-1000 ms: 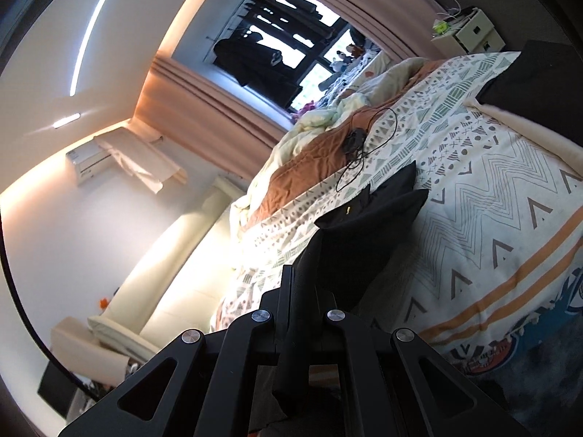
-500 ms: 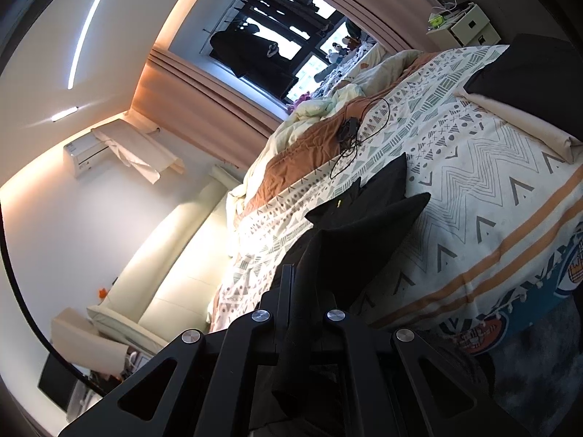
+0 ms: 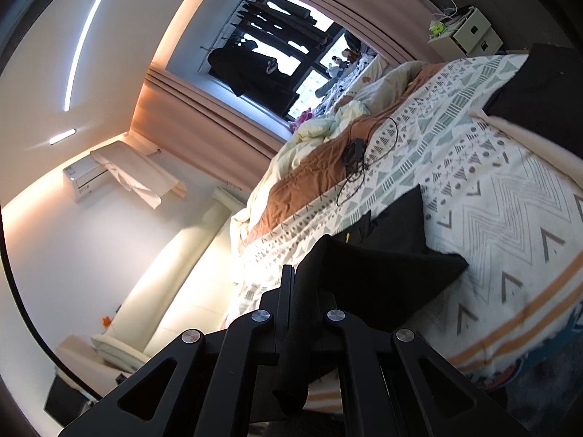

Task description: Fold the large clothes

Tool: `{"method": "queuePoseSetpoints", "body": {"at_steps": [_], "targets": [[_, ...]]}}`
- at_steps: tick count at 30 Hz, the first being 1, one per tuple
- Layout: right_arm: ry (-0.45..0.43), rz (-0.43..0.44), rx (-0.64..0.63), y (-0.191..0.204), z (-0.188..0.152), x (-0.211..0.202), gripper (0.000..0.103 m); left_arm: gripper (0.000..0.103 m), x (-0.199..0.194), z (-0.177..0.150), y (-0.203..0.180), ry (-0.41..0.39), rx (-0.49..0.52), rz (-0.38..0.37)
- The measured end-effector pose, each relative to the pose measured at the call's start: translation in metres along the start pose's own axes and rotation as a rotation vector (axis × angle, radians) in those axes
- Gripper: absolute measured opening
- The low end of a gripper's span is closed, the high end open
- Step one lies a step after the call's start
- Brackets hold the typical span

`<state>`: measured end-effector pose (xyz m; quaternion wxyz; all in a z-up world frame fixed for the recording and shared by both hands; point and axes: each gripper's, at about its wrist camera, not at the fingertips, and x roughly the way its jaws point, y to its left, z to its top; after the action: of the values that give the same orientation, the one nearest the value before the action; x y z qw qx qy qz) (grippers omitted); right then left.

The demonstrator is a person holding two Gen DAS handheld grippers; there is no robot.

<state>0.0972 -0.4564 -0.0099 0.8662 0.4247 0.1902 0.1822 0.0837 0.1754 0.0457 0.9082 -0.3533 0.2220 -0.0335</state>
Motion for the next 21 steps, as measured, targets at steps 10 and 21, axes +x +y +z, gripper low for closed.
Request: {"method": "queuePoseSetpoints", "body": {"at_steps": [10, 21], "targets": [[-0.038, -0.026, -0.046, 0.012, 0.058, 0.060, 0.004, 0.004, 0.072, 0.057, -0.037, -0.035, 0.043, -0.020], [-0.041, -0.068, -0.063, 0.004, 0.103, 0.137, 0.004, 0.004, 0.162, 0.101, -0.040, -0.028, 0.038, 0.012]]}}
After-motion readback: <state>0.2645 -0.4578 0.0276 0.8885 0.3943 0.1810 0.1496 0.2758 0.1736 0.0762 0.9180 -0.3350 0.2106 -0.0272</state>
